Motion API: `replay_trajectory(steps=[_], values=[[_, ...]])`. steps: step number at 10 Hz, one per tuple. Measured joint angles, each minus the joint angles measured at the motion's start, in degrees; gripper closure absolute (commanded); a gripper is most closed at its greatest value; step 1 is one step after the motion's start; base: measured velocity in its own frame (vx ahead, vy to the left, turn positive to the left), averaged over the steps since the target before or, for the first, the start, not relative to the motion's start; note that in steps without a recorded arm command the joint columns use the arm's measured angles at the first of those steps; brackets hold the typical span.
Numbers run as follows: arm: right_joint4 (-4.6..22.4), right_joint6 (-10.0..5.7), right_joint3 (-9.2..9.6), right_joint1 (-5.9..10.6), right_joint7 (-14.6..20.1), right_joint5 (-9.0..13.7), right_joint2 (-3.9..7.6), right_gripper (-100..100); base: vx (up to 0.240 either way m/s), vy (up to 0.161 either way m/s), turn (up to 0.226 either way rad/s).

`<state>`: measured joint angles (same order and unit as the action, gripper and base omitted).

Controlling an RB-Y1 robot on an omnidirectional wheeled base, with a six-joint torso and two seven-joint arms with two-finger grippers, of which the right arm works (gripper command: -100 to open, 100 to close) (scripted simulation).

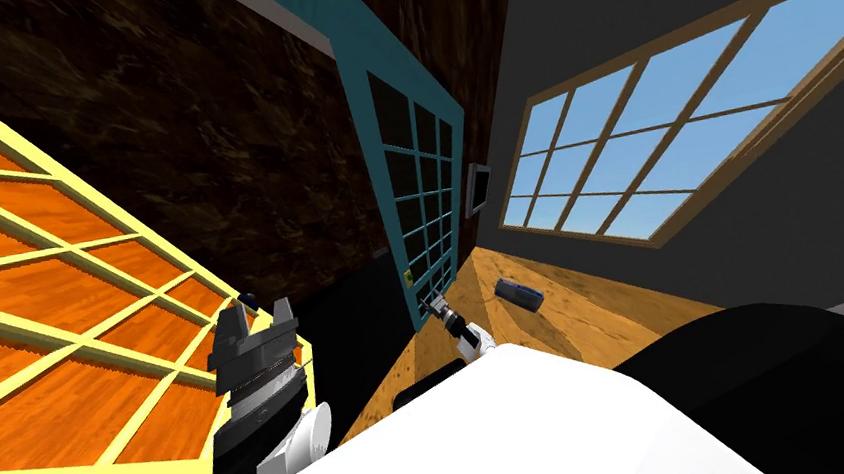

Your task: Push the door open

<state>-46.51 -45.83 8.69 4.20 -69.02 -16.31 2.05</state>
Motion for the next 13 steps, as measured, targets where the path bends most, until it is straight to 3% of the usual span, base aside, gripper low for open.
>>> replay_trajectory(steps=[3, 5, 10, 11, 12, 13], values=[[2.9, -0.7, 0.38, 0.99, -2.2, -0.5, -0.69, -100, 0.072, -0.072, 0.038], [6.8, -1.95, 0.39, 2.59, -4.2, -0.8, -1.74, -100, 0.116, -0.097, 0.081], [12.2, -2.95, 1.25, 4.63, -8.6, -2.0, -4.1, -100, 0.086, -0.089, 0.042], [12.4, -3.14, 1.23, 4.71, -8.8, -2.0, -4.15, -100, 0.094, 0.039, 0.027], [14.1, -3.75, 0.83, 5.61, -9.1, -1.7, -3.29, -100, 0.123, 0.058, 0.013], [14.1, -3.89, 0.78, 5.66, -9.1, -1.6, -2.58, -100, 0.062, 0.041, -0.003]])
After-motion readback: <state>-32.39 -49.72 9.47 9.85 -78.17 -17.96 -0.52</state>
